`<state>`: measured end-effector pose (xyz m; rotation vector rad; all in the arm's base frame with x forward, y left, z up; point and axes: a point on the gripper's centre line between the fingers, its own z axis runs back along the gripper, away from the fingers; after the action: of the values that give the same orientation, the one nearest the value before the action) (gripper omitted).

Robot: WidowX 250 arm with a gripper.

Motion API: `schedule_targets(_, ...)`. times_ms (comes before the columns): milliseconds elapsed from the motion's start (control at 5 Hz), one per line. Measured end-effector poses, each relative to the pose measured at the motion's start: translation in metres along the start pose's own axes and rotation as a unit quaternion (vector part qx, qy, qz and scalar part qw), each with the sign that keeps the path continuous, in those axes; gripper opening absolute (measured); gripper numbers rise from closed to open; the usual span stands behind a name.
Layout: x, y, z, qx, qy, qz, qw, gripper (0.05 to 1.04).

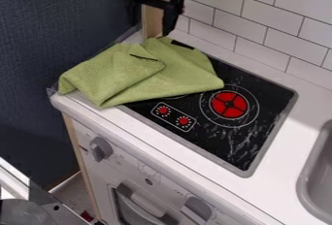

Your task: Move the cloth to the top left

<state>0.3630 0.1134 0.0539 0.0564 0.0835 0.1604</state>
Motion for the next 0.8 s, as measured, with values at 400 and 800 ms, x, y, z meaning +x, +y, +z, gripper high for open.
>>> schedule_targets(400, 0.002, -0.047, 0.008, -0.032, 0.006, -0.013, 0.9994, 0.998)
schedule_targets(800, -0.04, -0.12, 0.021, -0.072, 0.016, -0.029, 0.9969, 0.998)
